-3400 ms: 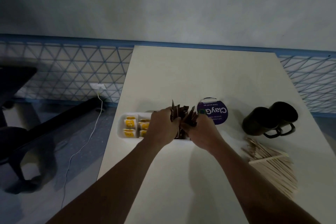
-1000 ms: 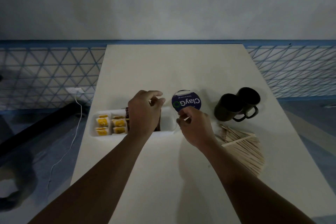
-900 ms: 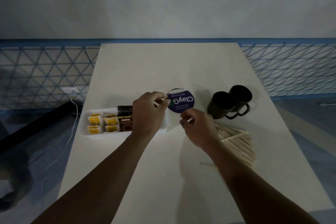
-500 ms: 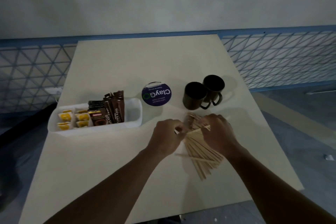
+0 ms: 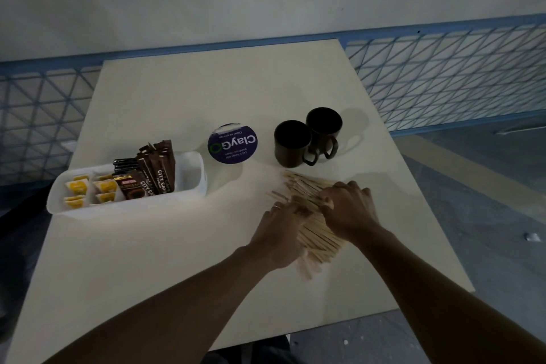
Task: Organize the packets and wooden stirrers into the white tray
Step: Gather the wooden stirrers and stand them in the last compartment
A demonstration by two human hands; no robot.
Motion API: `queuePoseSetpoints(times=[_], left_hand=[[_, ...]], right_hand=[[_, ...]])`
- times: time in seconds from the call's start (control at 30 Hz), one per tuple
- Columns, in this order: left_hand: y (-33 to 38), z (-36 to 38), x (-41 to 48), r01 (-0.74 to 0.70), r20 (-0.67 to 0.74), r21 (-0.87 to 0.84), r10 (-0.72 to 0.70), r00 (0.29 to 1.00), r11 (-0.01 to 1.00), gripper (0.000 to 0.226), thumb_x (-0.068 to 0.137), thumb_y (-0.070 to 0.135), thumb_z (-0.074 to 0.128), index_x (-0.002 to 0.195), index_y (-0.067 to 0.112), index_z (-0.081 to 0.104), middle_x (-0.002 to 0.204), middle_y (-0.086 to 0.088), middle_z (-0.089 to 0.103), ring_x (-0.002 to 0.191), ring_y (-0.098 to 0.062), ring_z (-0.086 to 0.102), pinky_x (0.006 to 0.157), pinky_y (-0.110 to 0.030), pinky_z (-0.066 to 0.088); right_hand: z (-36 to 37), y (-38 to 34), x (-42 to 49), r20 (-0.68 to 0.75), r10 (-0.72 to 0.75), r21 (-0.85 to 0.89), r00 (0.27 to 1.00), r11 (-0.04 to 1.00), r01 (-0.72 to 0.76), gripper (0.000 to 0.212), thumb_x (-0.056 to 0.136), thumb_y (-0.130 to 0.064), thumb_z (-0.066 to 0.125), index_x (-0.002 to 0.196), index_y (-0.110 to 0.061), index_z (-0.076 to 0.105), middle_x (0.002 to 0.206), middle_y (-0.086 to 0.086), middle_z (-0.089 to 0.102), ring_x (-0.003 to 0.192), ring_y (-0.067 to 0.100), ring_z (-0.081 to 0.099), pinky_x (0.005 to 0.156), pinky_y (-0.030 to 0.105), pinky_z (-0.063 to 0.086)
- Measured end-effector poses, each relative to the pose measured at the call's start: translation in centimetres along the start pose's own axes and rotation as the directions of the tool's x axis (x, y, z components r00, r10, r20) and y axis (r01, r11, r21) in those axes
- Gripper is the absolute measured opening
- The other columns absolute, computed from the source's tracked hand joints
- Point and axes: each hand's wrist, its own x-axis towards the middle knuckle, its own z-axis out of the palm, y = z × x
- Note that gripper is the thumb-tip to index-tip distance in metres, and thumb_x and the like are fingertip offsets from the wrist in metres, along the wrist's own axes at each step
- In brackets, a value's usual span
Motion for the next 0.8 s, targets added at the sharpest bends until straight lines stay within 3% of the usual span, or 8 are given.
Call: queuePoseSetpoints(times=[0.2, 0.33, 0.47, 0.7, 0.8], left_hand=[[-0.3, 1.1, -0.2, 0.016, -0.116, 0.067, -0.008, 0.993, 0.998, 0.057, 0.078, 0.010, 0.068, 0.129, 0.027, 0.048, 0.142, 0.005, 0.039, 0.121, -0.027, 0.044, 0.100, -0.035, 0.039], [-0.3, 1.4, 0.2, 0.058, -0.203, 0.073, -0.043, 0.978, 0.996, 0.042, 0.078, 0.015, 0.070, 0.117, 0.027, 0.059, 0.134, 0.006, 0.049, 0.117, -0.025, 0.047, 0.098, -0.032, 0.038], [-0.4, 1.1, 0.6, 0.083, -0.224, 0.090, -0.061, 0.973, 0.992, 0.033, 0.079, 0.022, 0.074, 0.110, 0.028, 0.066, 0.129, 0.005, 0.058, 0.120, -0.026, 0.047, 0.100, -0.034, 0.036], [-0.5, 0.1, 1.2, 0.059, -0.212, 0.097, -0.038, 0.976, 0.993, 0.015, 0.081, 0.023, 0.069, 0.095, 0.024, 0.074, 0.107, 0.004, 0.067, 0.105, -0.018, 0.050, 0.082, -0.027, 0.027], [-0.6, 0.1, 1.5, 0.039, -0.184, 0.081, -0.023, 0.983, 0.996, 0.011, 0.081, 0.022, 0.069, 0.091, 0.021, 0.073, 0.106, 0.003, 0.066, 0.108, -0.017, 0.050, 0.086, -0.027, 0.027]], right_hand=[[-0.2, -0.2, 0.5, 0.015, -0.013, 0.074, 1.000, 0.997, 0.012, 0.028, 0.087, -0.033, 0.057, 0.109, -0.020, 0.067, 0.108, 0.002, 0.064, 0.105, 0.024, 0.055, 0.091, 0.040, 0.043], [0.2, -0.6, 1.3, 0.046, -0.042, 0.079, 0.998, 0.996, 0.038, 0.011, 0.085, -0.032, 0.058, 0.089, -0.021, 0.060, 0.095, 0.000, 0.057, 0.095, 0.024, 0.055, 0.081, 0.037, 0.041], [0.6, -0.8, 1.8, 0.053, -0.045, 0.089, 0.998, 0.995, 0.040, 0.011, 0.086, -0.028, 0.055, 0.082, -0.018, 0.058, 0.090, 0.002, 0.059, 0.090, 0.027, 0.057, 0.077, 0.035, 0.039], [0.1, -1.3, 2.3, 0.048, -0.070, 0.089, 0.996, 0.994, 0.066, 0.014, 0.089, -0.024, 0.050, 0.085, -0.015, 0.060, 0.092, 0.009, 0.064, 0.088, 0.031, 0.059, 0.068, 0.031, 0.035], [0.2, -1.7, 2.2, 0.065, -0.075, 0.110, 0.995, 0.992, 0.067, 0.013, 0.092, -0.023, 0.048, 0.084, -0.017, 0.058, 0.094, 0.009, 0.064, 0.088, 0.030, 0.059, 0.066, 0.031, 0.035]])
